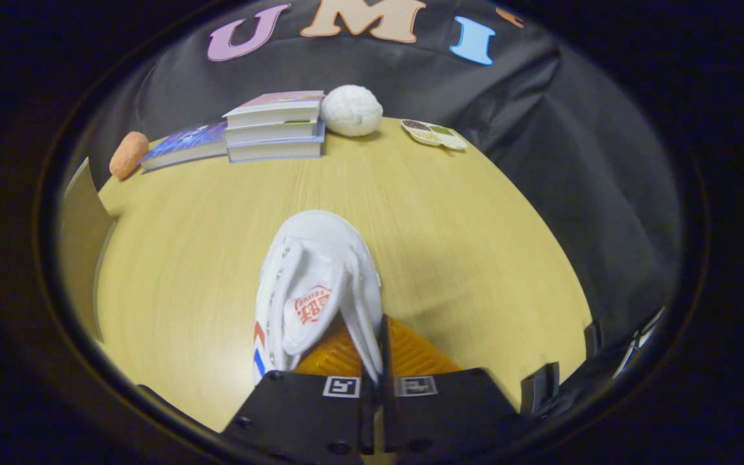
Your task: Open the storage box then place both shoes into the box .Put the left shoe in first, then the right shoe, with the right side of both shoes facing outward in a uniform manner.
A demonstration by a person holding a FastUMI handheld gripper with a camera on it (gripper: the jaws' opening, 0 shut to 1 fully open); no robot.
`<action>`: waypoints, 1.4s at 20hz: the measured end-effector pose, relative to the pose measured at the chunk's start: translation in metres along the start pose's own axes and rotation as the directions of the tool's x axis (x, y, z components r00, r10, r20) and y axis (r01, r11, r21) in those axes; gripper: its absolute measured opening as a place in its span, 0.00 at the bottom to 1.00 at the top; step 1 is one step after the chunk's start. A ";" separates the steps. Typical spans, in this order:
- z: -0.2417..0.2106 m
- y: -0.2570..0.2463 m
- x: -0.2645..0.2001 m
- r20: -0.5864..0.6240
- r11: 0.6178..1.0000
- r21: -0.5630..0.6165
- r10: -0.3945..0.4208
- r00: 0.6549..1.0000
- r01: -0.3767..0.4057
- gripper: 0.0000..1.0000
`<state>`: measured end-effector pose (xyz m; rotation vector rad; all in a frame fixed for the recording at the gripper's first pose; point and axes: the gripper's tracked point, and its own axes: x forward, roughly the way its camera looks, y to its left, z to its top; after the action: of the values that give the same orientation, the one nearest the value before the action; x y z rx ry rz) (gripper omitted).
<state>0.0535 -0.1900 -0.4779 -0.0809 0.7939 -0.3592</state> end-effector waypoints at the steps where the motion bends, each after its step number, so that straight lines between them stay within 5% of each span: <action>1: 0.001 0.001 0.001 0.003 1.000 -0.001 -0.012 1.000 0.012 0.06; 15: 0.050 0.052 -0.067 0.090 0.922 -0.269 -0.263 0.961 0.277 0.04; 22: 0.133 0.109 -0.159 0.267 0.924 -0.205 -0.263 0.927 0.322 0.03; 28: 0.192 0.196 -0.230 0.392 0.945 -0.166 -0.199 0.898 0.281 0.03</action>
<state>0.0974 0.0610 -0.2263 -0.4473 0.4428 -0.4742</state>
